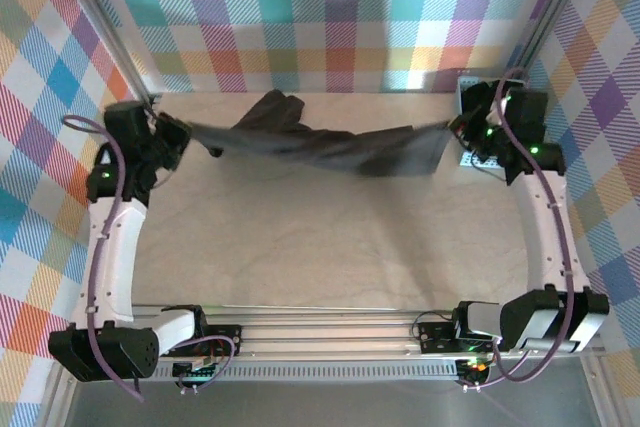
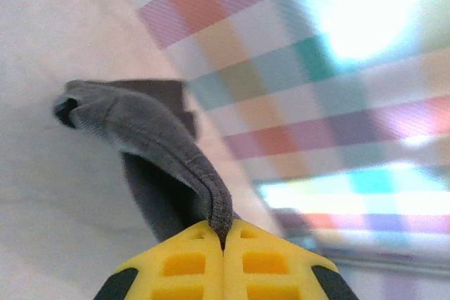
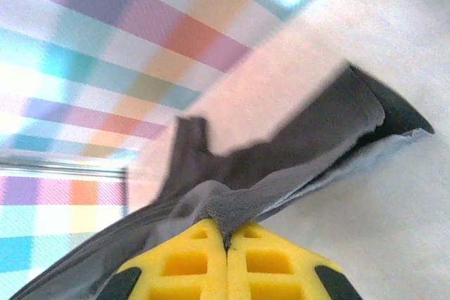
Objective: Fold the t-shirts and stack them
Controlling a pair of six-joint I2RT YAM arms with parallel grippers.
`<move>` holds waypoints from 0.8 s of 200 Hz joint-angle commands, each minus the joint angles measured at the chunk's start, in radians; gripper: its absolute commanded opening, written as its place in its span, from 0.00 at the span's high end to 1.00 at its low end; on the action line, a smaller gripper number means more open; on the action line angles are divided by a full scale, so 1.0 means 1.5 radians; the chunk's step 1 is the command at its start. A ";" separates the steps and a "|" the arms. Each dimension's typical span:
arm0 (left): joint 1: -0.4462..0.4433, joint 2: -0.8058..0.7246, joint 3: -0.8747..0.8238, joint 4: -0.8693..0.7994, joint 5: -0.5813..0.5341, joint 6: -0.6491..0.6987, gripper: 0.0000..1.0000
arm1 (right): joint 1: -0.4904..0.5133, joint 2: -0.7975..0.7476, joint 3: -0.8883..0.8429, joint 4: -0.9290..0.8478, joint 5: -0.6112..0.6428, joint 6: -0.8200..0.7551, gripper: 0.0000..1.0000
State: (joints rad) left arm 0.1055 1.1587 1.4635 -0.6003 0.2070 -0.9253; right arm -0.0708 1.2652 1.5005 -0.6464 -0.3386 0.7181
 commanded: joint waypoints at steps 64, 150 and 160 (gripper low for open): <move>0.044 0.098 0.526 -0.057 -0.028 -0.096 1.00 | -0.020 -0.046 0.269 0.022 -0.040 0.077 1.00; 0.047 0.236 0.497 -0.069 0.028 -0.070 1.00 | -0.021 0.091 0.233 0.105 -0.131 0.100 1.00; 0.048 0.278 0.507 -0.049 0.060 -0.074 1.00 | -0.021 0.136 0.252 0.113 -0.161 0.099 1.00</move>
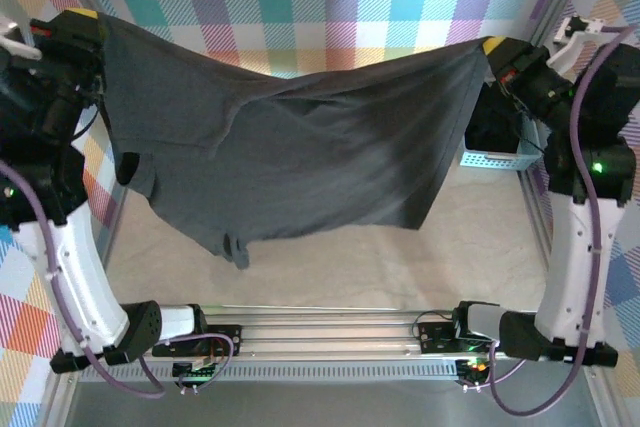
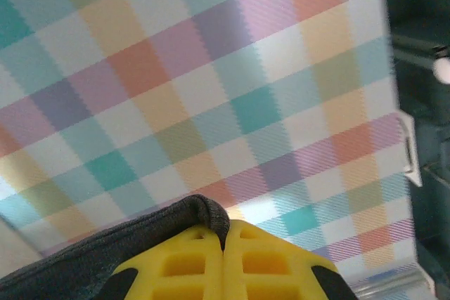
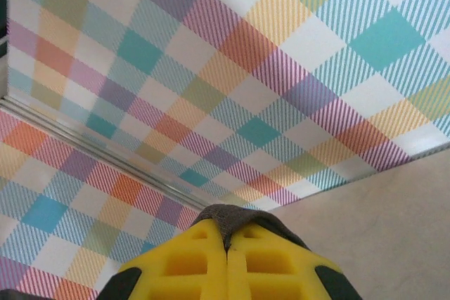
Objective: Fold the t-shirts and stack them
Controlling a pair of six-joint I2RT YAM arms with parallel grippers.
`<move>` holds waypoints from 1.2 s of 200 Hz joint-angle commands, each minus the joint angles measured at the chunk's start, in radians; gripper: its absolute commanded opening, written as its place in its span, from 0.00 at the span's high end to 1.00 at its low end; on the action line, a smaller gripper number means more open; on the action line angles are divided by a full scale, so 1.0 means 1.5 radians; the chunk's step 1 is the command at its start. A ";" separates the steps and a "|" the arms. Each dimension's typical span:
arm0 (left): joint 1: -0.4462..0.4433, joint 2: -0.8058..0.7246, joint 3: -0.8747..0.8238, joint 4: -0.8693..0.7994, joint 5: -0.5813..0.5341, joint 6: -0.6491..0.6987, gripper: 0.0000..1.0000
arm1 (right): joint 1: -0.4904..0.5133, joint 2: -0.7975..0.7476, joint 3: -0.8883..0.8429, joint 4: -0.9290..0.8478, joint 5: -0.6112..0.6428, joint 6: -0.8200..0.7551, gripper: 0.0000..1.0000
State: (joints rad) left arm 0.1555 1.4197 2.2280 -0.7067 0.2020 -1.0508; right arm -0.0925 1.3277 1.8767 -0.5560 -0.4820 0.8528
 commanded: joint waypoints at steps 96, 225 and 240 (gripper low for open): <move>0.038 0.187 0.240 0.008 0.123 -0.024 1.00 | -0.049 0.244 0.270 -0.032 -0.023 0.011 1.00; 0.033 -0.068 -0.939 0.136 0.109 0.151 1.00 | -0.059 0.064 -0.658 0.123 0.034 -0.094 1.00; 0.026 -0.020 -0.963 0.147 0.106 0.164 1.00 | -0.050 0.145 -0.639 0.105 0.030 -0.110 1.00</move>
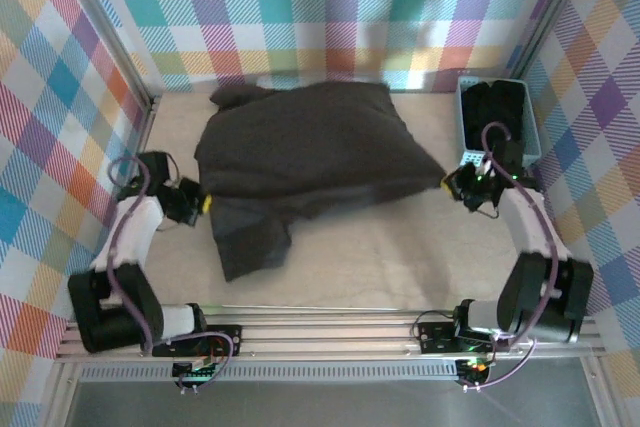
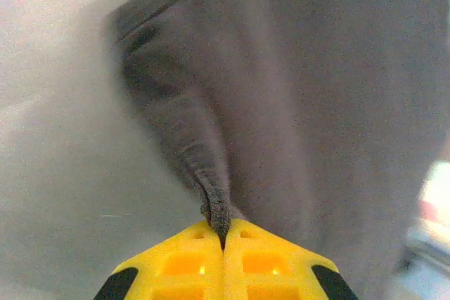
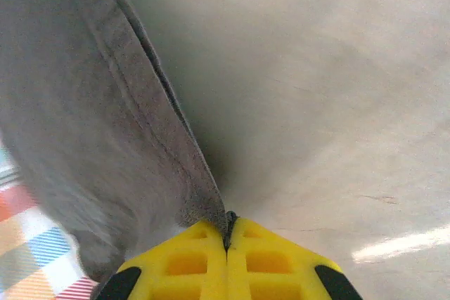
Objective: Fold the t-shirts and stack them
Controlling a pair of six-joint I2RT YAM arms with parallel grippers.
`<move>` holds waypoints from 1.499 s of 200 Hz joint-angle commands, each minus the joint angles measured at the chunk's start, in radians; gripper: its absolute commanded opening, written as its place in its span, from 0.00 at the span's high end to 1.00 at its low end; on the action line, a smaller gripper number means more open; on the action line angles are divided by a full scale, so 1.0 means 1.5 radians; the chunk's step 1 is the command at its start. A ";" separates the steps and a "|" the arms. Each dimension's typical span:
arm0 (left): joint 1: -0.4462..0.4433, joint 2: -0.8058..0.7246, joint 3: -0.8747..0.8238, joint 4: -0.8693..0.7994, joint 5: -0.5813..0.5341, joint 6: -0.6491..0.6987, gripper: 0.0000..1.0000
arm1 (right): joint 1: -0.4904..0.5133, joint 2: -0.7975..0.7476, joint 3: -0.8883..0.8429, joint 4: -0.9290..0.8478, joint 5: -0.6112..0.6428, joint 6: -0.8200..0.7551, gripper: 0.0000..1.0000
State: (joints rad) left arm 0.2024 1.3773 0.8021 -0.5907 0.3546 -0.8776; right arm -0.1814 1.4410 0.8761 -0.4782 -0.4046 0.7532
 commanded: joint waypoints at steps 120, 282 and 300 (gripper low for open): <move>-0.043 -0.122 -0.094 -0.031 -0.161 0.056 1.00 | 0.031 -0.073 -0.068 -0.073 0.187 -0.008 1.00; -0.336 -0.349 -0.268 -0.208 -0.232 -0.137 0.51 | 0.032 -0.049 -0.051 -0.072 0.126 -0.037 1.00; -0.363 -0.326 -0.282 -0.134 -0.208 -0.156 0.50 | 0.031 -0.052 -0.051 -0.073 0.127 -0.037 1.00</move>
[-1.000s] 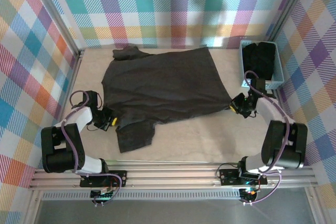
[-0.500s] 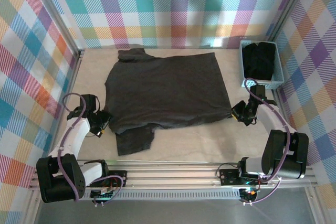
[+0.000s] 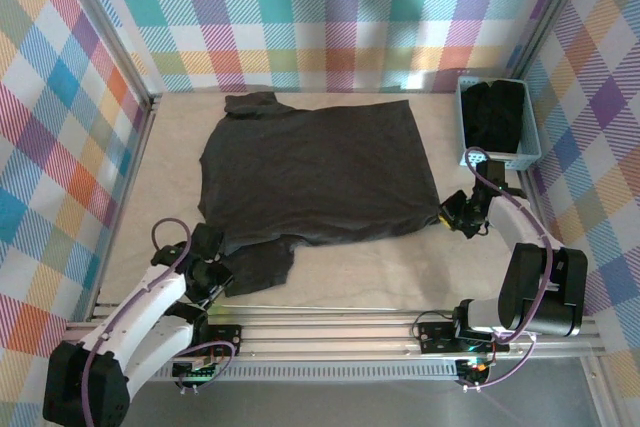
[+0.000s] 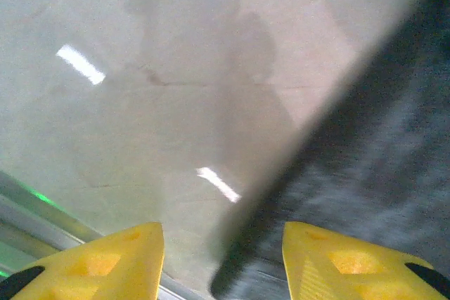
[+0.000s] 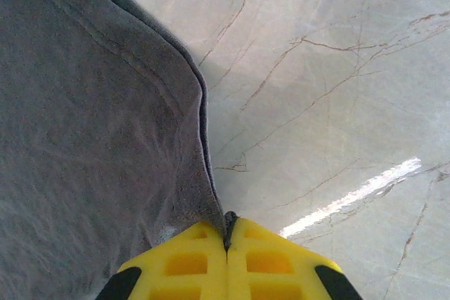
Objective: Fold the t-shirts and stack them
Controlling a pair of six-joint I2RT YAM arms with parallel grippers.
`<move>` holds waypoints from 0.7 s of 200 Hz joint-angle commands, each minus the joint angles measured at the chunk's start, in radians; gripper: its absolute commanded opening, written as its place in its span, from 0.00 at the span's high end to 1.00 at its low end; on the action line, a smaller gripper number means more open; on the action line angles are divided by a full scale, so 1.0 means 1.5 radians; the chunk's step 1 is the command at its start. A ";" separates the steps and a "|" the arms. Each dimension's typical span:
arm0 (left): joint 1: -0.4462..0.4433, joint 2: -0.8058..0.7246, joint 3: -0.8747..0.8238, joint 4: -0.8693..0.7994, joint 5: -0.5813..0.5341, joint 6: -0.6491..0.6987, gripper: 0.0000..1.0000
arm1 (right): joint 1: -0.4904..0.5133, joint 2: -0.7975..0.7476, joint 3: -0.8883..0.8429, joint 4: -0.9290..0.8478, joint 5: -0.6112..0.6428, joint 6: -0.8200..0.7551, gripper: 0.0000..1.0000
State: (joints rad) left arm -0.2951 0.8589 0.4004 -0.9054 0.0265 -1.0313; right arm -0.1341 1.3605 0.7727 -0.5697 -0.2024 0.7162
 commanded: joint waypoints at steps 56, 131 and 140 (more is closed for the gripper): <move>-0.100 0.056 -0.023 0.153 -0.018 -0.105 0.89 | 0.000 -0.008 0.015 -0.011 -0.010 -0.007 1.00; -0.118 -0.124 0.074 -0.007 -0.026 -0.130 1.00 | 0.000 -0.028 0.016 -0.048 -0.026 -0.026 1.00; -0.119 -0.147 0.087 -0.027 -0.025 -0.136 1.00 | 0.001 -0.040 0.014 -0.061 -0.020 -0.029 1.00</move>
State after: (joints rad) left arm -0.4519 0.7128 0.4702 -0.8646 -0.0345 -1.1954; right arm -0.1341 1.3453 0.7753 -0.5934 -0.2218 0.7071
